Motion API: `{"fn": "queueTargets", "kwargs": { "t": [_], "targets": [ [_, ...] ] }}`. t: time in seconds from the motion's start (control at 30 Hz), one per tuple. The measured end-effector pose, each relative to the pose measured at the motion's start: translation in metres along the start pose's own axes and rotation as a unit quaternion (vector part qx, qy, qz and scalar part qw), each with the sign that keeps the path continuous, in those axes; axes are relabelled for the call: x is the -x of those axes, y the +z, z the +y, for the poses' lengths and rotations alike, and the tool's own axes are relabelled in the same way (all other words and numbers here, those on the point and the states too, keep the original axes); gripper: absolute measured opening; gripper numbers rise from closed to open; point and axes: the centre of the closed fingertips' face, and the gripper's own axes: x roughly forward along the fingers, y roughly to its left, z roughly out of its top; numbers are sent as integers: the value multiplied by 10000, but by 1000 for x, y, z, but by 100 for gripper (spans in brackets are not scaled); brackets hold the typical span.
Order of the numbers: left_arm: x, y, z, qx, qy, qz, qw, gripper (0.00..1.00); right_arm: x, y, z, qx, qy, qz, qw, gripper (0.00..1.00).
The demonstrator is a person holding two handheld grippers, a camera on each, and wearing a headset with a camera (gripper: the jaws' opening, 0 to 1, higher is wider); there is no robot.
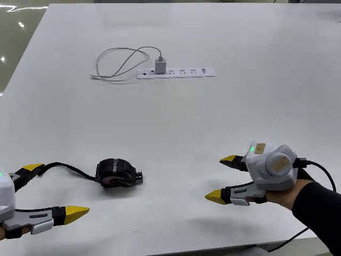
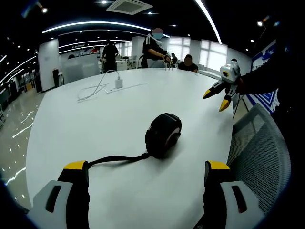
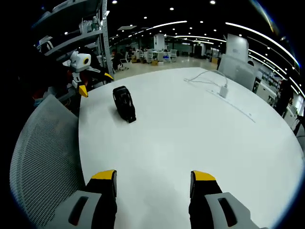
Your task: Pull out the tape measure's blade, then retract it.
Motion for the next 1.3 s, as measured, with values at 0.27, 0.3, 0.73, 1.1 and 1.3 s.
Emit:
{"fn": "queueTargets", "kwargs": {
  "t": [0.27, 0.3, 0.73, 1.1, 1.3],
  "targets": [
    [0, 0, 5, -19, 133, -69, 9999, 99, 18, -18, -7, -29, -118, 97, 9999, 66],
    [2, 2, 6, -119, 174, -126, 9997, 99, 22, -20, -10, -37, -163, 89, 9998, 66],
    [13, -8, 13, -130, 183, -31, 9997, 99, 54, -43, -23, -108, -301, 132, 9994, 81],
    [22, -14, 11, -80, 139, 12, 9999, 99, 69, -46, -20, -214, -242, 100, 9994, 99],
    [25, -14, 13, -116, 146, 17, 9998, 99, 71, -51, -22, -136, -321, 124, 9993, 99]
  ]
}}
